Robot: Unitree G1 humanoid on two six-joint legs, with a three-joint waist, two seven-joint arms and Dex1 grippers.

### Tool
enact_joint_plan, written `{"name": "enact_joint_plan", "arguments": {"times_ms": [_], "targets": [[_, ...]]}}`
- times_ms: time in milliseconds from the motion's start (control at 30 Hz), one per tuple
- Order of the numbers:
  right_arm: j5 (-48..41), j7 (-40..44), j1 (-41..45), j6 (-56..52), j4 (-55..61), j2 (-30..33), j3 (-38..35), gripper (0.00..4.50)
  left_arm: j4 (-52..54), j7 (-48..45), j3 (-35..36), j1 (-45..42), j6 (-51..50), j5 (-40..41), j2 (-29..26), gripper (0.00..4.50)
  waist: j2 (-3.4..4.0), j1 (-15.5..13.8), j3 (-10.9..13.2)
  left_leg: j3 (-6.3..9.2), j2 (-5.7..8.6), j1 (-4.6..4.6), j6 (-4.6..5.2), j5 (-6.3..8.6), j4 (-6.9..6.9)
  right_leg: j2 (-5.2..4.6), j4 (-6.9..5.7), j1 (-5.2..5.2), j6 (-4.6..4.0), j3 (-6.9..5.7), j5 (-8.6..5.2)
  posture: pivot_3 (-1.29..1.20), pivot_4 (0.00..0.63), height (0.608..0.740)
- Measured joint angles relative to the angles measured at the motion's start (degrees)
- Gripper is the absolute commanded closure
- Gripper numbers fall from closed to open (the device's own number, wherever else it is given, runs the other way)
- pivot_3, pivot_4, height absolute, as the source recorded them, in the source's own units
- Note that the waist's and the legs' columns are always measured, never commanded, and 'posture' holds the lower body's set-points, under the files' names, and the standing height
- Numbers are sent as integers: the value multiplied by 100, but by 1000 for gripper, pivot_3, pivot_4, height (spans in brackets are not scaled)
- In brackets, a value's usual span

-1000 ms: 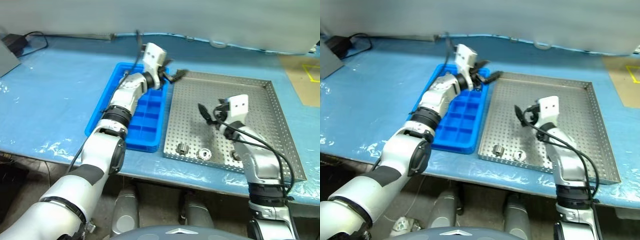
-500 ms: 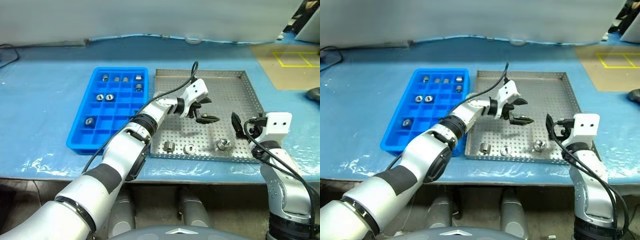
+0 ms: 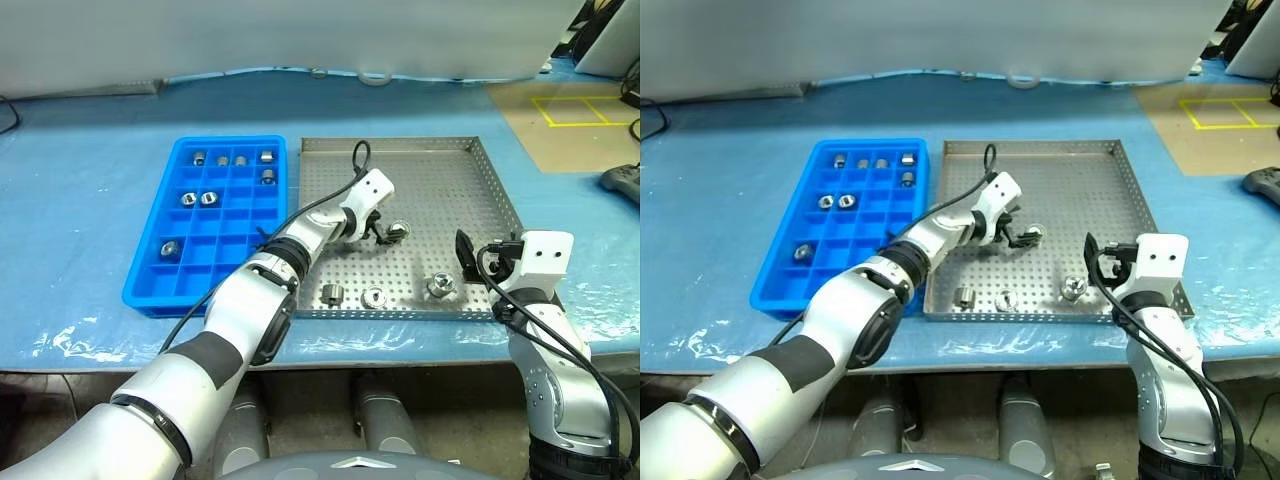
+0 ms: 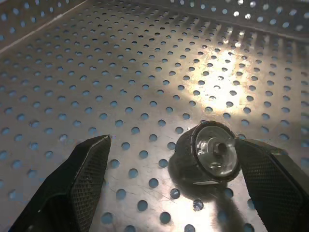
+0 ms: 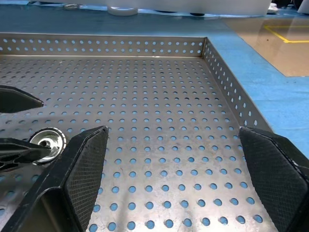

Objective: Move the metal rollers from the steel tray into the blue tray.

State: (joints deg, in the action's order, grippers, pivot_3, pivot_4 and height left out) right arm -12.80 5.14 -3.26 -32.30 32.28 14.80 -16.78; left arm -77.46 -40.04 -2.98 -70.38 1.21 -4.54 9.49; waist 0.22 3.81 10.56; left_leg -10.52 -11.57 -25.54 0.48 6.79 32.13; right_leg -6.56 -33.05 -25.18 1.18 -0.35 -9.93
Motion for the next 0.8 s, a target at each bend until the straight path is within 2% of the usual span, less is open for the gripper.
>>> {"name": "enact_joint_plan", "arguments": {"times_ms": [333, 600, 800], "targets": [[163, 67, 290, 38, -431, 55, 293, 0, 172, -1006, 268, 368, -682, 302, -71, 102, 2, -22, -4, 0, 7, 13, 3, 2, 0, -11, 10, 22, -1, -2, 1, -437, 150, 740], [240, 181, 430, 59, -630, 91, 430, 0, 260, -665, 935, 480, -837, 887, -75, 102, 2, -45, -5, 0, 13, 13, 4, 3, 1, -17, 10, 23, -2, -2, 1, -413, 150, 740], [278, 229, 476, 61, -676, 101, 533, 0, 259, -154, 729, 477, -363, 682, -48, 102, 2, -102, -5, 0, 12, 10, 7, 4, -1, -17, 10, 20, -3, -3, 2, -443, 150, 740]]}}
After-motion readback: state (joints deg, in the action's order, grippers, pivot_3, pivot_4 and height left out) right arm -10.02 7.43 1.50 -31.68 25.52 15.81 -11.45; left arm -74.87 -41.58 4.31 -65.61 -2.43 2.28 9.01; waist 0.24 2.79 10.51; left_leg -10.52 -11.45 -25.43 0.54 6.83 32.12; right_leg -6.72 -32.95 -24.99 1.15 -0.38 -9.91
